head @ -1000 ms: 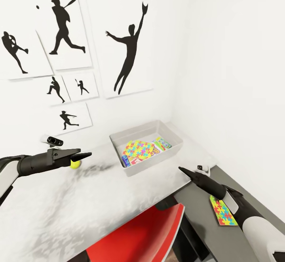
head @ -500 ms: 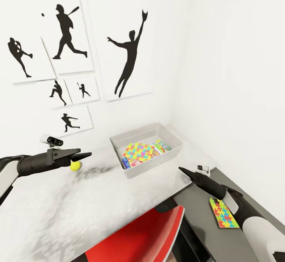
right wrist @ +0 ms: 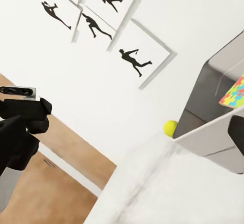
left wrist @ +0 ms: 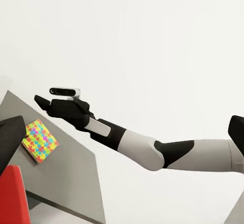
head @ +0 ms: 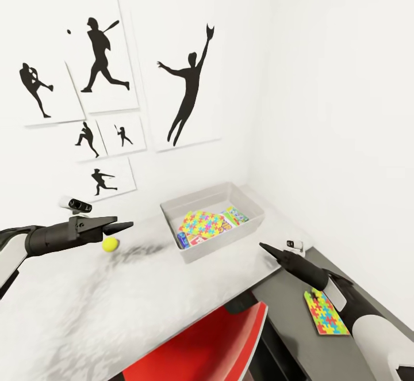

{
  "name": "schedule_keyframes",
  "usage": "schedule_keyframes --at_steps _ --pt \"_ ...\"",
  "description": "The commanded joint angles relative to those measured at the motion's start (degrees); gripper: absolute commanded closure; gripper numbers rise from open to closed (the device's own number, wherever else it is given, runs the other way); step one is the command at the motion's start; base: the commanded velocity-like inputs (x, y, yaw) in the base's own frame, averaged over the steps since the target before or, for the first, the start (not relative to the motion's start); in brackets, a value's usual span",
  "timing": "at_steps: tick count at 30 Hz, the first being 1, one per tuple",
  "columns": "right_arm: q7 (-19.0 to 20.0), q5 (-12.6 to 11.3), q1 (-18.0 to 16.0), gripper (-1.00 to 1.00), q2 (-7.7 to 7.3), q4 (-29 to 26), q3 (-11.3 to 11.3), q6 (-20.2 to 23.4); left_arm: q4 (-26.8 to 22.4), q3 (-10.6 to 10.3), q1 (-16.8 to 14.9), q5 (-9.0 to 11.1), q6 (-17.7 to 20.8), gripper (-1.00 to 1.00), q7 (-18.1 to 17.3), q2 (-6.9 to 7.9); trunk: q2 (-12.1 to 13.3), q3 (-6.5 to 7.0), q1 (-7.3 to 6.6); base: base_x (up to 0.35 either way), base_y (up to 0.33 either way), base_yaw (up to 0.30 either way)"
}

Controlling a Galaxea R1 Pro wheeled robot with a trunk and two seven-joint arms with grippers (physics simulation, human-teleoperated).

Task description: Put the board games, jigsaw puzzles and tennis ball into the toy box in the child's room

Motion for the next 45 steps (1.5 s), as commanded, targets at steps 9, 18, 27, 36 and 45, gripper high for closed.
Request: schedule_keyframes --at_steps 9,18,27,36,45 --pt "0.2 -0.2 0.0 -1.0 -0.08 0.0 0.0 0.6 0.0 -0.1 -0.1 0.1 0.2 -1.0 -0.1 0.03 -0.1 0.73 0.04 -0.125 0.0 0.0" --pt "0.0 -0.2 0.0 -1.0 -0.09 0.0 0.0 0.7 0.0 -0.1 -0.1 0.1 0.2 -1.0 -0.1 0.03 -0.1 1.15 0.04 -0.041 0.0 0.0" --pt "0.0 -0.2 0.3 -1.0 -0.01 0.0 0.0 0.7 0.0 -0.1 0.0 -0.1 0.1 -1.0 -0.1 0.03 -0.1 1.17 0.04 -0.131 0.0 0.0" --pt "0.0 -0.2 0.4 -1.0 0.0 0.0 0.0 0.7 0.0 -0.1 0.0 -0.4 0.1 -1.0 -0.1 0.03 -0.1 1.17 0.04 -0.21 -0.006 -0.013" --pt "0.0 -0.2 0.4 -1.0 -0.01 0.0 0.0 0.7 0.0 -0.2 -0.1 -0.4 0.1 -1.0 -0.1 0.03 -0.1 1.17 0.04 -0.162 -0.115 -0.231"
